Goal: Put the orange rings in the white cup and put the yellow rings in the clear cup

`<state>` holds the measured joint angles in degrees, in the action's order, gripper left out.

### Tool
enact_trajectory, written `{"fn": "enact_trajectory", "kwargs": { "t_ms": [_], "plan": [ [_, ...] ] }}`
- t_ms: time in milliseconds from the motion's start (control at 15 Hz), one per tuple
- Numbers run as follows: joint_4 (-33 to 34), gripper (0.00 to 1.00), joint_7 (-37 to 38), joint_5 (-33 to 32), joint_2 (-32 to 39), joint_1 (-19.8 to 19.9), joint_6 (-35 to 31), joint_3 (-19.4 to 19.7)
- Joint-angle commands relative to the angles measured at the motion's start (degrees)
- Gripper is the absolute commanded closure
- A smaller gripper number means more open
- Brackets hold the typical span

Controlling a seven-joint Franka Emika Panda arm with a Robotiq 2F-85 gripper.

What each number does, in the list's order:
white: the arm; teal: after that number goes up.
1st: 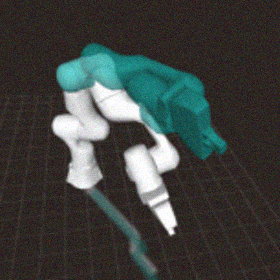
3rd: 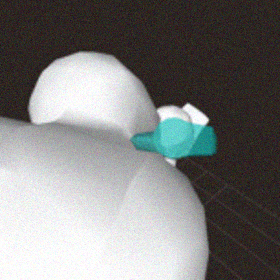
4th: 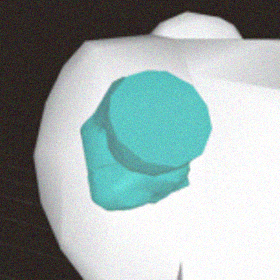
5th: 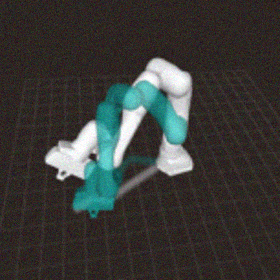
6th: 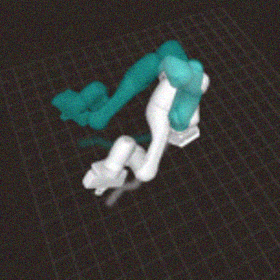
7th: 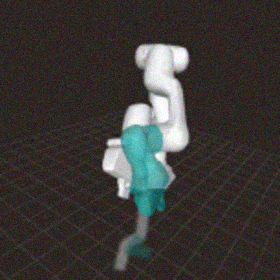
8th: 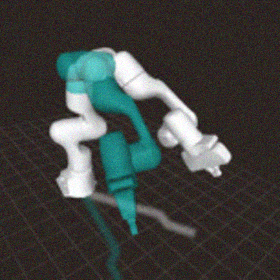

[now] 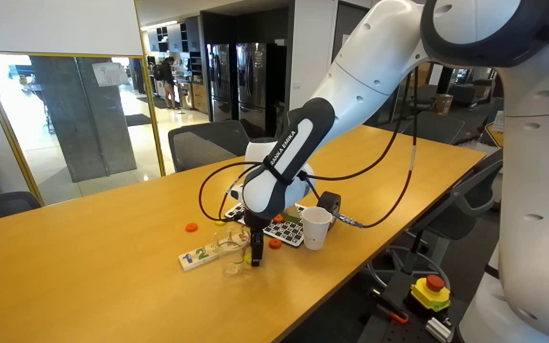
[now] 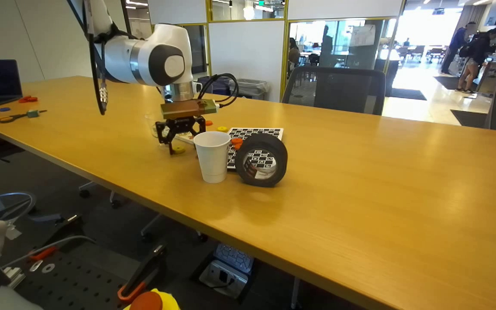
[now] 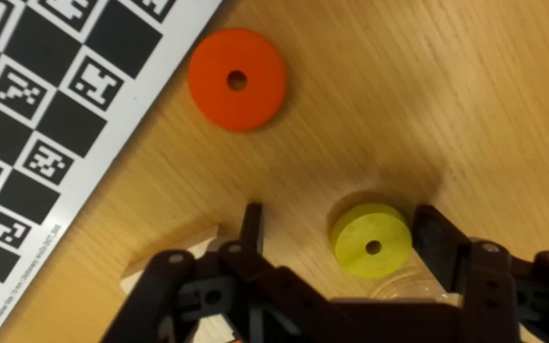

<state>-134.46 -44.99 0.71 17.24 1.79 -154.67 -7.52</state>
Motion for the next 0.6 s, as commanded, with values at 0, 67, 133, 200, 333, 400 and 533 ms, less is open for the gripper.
{"fn": "enact_trajectory", "kwargs": {
  "t_ms": [0,67,133,200,333,400,533],
  "plan": [
    [1.68,0.49,-0.33,1.04,0.36,1.4,1.05,-1.39],
    [1.84,0.58,-0.12,1.0,0.29,1.42,1.3,-1.32],
    [1.83,0.64,0.21,0.86,0.01,1.39,1.79,-1.17],
    [1.85,0.73,0.87,0.52,-0.24,1.24,2.28,-0.87],
    [1.39,0.82,5.76,-2.18,-1.9,-0.22,5.45,1.39],
    [0.99,0.8,8.54,-3.28,-2.98,-0.71,7.58,2.26],
    [-0.11,0.8,13.49,-5.11,-5.84,-1.04,11.81,3.25]
  ]
}}
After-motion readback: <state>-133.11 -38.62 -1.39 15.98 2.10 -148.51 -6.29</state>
